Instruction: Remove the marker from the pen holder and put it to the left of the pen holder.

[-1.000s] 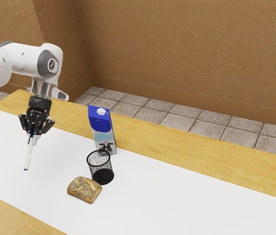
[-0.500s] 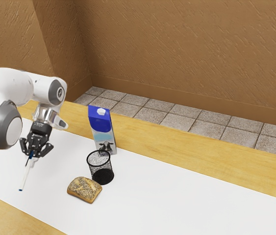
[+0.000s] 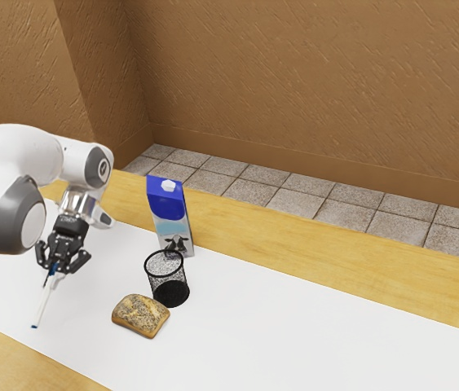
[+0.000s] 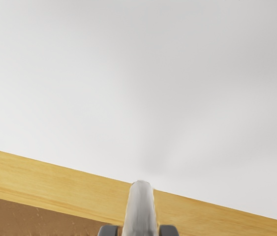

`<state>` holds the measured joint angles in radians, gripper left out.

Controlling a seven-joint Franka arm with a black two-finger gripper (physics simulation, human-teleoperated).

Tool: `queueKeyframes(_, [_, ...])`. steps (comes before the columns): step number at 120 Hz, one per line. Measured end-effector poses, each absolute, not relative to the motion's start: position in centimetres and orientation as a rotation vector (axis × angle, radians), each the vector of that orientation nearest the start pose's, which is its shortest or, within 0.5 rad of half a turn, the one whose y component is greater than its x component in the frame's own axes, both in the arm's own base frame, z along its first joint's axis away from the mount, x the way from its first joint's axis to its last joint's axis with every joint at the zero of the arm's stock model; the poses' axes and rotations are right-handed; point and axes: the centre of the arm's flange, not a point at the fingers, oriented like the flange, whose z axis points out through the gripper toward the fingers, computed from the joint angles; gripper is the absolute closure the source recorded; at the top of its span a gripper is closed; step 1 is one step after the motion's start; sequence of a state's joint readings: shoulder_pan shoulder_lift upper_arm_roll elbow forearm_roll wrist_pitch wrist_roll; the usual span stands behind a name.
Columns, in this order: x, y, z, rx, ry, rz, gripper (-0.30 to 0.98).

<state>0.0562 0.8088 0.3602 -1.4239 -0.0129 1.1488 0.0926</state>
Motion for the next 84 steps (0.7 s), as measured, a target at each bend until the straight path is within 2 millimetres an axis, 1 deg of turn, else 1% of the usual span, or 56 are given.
queueKeyframes(20, [55.3, 20.5, 21.5, -2.664, -0.506, 1.6, 0.34])
queueKeyframes(25, [55.5, 20.3, 22.2, -2.677, -0.504, 1.585, 0.28])
queueKeyframes(28, [55.8, 20.0, 23.1, -2.695, -0.494, 1.566, 0.25])
queueKeyframes(31, [56.2, 19.2, 25.0, -2.731, -0.473, 1.527, 0.22])
queueKeyframes(32, [56.4, 18.8, 25.8, -2.748, -0.462, 1.508, 0.21])
queueKeyframes(35, [56.8, 17.4, 29.4, -2.807, -0.416, 1.429, 0.19])
queueKeyframes(39, [56.5, 15.3, 35.3, -2.895, -0.348, 1.29, 0.16])
queueKeyframes(43, [55.3, 13.6, 41.1, -2.971, -0.295, 1.136, 0.14])
queueKeyframes(46, [53.8, 12.6, 45.5, -3.025, -0.26, 1.006, 0.12])
queueKeyframes(48, [52.7, 12.0, 48.0, -3.055, -0.24, 0.919, 0.11])
queueKeyframes(51, [51.3, 11.4, 51.3, -3.09, -0.215, 0.797, 0.1])
queueKeyframes(56, [50.3, 10.7, 55.1, -3.124, -0.182, 0.625, 0.08])
queueKeyframes(60, [50.2, 10.4, 57.3, -3.136, -0.162, 0.515, 0.07])
queueKeyframes(65, [50.3, 10.0, 59.0, -3.143, -0.14, 0.424, 0.06])
queueKeyframes(73, [50.8, 9.4, 59.9, -3.147, -0.11, 0.344, 0.04])
queueKeyframes(84, [51.4, 9.0, 60.5, -3.148, -0.081, 0.28, 0.03])
